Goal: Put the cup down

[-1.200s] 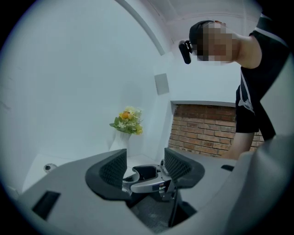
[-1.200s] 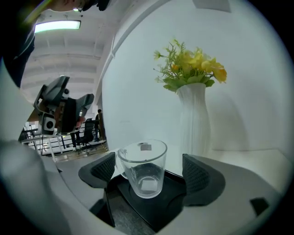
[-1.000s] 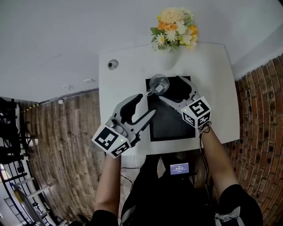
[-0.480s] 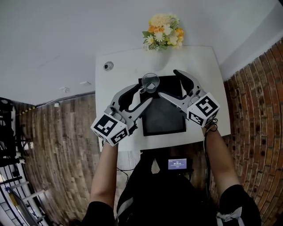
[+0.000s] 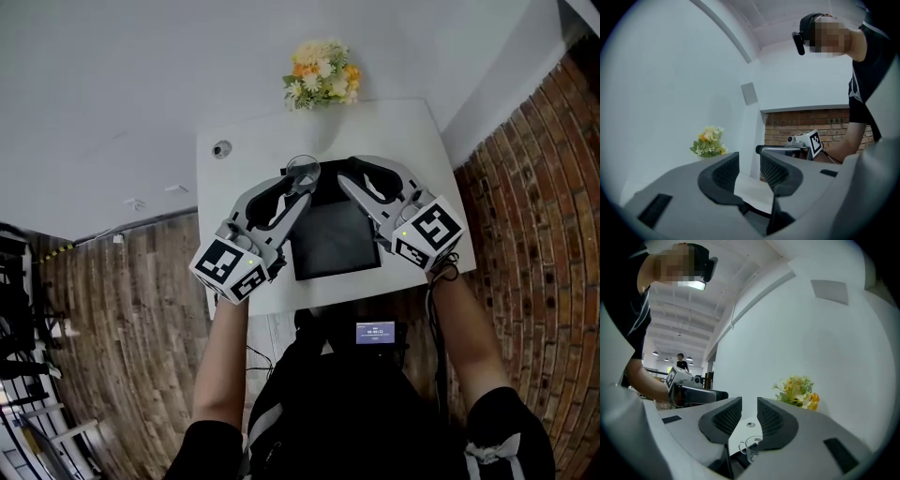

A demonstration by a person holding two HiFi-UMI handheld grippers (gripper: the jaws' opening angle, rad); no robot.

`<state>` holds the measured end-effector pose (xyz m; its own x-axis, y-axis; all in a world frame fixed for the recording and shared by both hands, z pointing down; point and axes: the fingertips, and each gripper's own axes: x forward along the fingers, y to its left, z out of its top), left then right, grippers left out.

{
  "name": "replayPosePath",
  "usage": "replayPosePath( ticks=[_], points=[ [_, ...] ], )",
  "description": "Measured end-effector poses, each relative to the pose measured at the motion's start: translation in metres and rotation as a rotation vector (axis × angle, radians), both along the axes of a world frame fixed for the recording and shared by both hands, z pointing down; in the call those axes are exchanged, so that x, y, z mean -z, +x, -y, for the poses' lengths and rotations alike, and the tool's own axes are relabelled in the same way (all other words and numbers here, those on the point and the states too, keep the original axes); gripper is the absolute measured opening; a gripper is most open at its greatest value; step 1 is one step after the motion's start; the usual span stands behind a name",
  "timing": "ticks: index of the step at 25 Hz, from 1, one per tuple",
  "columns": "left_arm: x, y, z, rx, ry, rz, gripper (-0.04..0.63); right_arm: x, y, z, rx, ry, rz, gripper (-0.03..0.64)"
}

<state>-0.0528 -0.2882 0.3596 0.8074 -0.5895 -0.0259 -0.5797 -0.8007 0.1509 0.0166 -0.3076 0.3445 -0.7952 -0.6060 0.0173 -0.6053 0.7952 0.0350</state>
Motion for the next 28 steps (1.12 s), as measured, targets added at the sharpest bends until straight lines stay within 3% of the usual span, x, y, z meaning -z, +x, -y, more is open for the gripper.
replayPosePath(
  ticks=[9, 18, 28],
  points=[
    [0.02, 0.01, -0.023, -0.007, 0.045, 0.031, 0.086, 0.035, 0.007, -0.027, -0.027, 0.049, 0.026, 0.043],
    [0.039, 0.014, -0.046, 0.007, 0.075, 0.035, 0.012, 0.044, 0.006, -0.052, -0.026, 0.064, 0.035, 0.026],
    [0.039, 0.019, -0.061, 0.005, 0.06, 0.059, 0.008, 0.042, 0.012, -0.063, -0.032, 0.033, 0.079, 0.015]
  ],
)
